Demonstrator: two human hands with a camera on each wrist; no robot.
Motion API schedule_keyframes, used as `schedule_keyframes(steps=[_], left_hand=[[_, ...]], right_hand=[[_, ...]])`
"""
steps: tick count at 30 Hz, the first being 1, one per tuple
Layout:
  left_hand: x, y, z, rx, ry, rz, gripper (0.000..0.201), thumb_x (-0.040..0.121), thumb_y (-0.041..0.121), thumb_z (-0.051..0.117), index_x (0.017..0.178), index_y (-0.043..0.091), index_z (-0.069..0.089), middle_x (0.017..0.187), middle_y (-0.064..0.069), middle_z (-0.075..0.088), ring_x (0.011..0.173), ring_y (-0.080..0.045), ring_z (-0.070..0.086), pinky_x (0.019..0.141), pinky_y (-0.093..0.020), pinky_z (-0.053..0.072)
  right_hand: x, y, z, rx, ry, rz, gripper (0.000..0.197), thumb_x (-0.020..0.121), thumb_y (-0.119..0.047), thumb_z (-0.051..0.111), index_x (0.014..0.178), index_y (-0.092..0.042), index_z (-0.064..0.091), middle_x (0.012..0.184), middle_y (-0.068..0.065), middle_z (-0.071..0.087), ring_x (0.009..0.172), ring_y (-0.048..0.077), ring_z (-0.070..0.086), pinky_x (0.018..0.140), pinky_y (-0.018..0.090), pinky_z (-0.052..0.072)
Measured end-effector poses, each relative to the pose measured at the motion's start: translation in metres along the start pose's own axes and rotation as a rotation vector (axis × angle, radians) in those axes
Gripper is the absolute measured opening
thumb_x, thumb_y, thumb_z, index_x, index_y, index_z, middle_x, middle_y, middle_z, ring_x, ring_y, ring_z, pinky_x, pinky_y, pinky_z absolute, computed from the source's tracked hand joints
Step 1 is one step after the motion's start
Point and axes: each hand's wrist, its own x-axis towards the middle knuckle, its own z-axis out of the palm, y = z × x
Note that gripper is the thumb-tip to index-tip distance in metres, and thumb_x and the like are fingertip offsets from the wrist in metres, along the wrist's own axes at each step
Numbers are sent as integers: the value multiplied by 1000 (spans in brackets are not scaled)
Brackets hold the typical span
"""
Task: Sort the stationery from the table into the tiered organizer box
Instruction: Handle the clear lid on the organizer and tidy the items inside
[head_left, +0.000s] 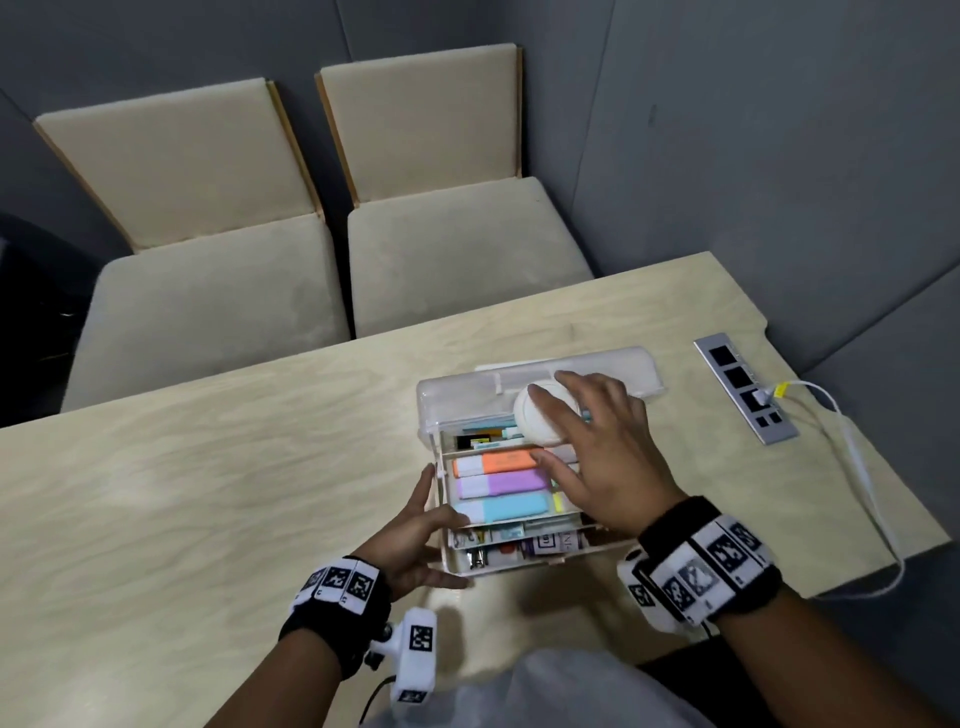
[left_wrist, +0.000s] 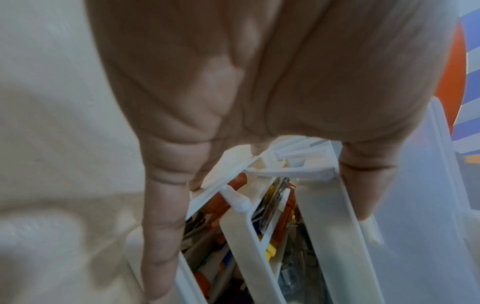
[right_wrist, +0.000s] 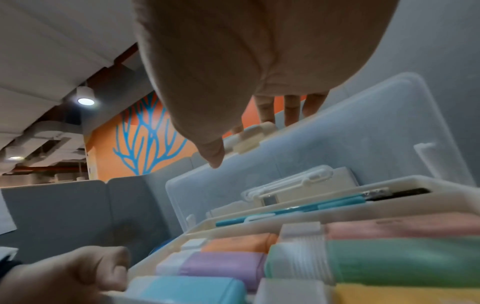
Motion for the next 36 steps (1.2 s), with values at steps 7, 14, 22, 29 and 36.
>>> schedule_keyframes(steps=[7,14,22,29,36], left_hand=[[1,-5,-7,-100,-22,37,91,77,3,66,135,63,31,138,-11,51,113,-48,59,84,-69,49],[-7,-7,-4,-144,-98,91,70,81,0,59,115,61,55,115,-11,64,98,-39,62,90,-68,47],[-4,-12,-23,-421,-170,74,77,64,12,47,134,44,51,133,-11,55,122,-43,49,91,-78,35],[-14,-6,-9,-165,-136,127,64,64,14,54,119,45,64,123,-5,62,115,-35,51,95,-70,41],[-16,-1,-1,-27,-8,131,49,73,62,65,120,49,59,129,8,59,121,-27,52,88,-63,49]], right_hand=[[1,0,4,21,21,-7,71,78,-62,63,138,-25,52,125,0,49,114,24,43,85,38,35],[-28,-1,6,66,79,-95,69,59,-39,79,123,-17,63,111,3,52,99,24,52,82,37,43],[-57,-6,22,111,77,-103,49,65,-29,74,111,-17,67,103,4,53,92,24,53,76,38,51],[-54,-1,24,76,66,-115,65,64,-35,79,125,-21,62,115,8,49,105,29,49,85,38,47],[-16,10,11,145,101,-144,62,68,-34,76,126,-16,62,120,9,53,110,29,50,88,46,49]])
